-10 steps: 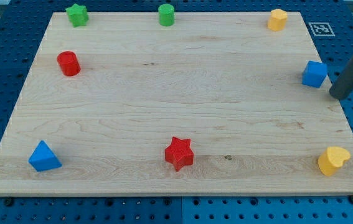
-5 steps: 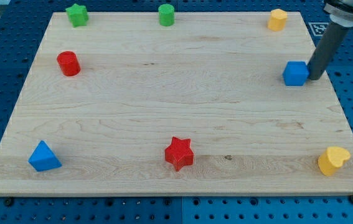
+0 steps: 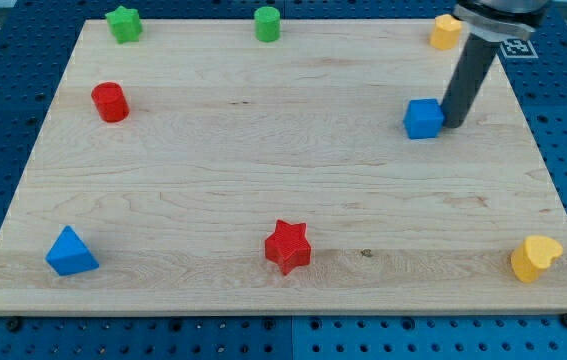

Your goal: Push the blue cube slightly left and up

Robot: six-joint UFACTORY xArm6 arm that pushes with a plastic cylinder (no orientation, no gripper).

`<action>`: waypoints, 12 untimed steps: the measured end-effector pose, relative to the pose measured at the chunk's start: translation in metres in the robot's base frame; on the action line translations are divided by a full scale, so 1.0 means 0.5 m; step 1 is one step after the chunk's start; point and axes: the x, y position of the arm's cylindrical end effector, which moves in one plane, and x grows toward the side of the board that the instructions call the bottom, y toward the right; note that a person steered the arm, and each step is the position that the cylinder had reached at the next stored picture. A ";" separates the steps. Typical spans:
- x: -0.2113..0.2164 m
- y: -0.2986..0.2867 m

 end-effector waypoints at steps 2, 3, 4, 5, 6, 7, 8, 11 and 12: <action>0.030 -0.151; 0.033 -0.202; 0.035 -0.248; 0.040 -0.266; 0.045 -0.272; 0.045 -0.283; 0.045 -0.326; 0.045 -0.420; 0.040 -0.438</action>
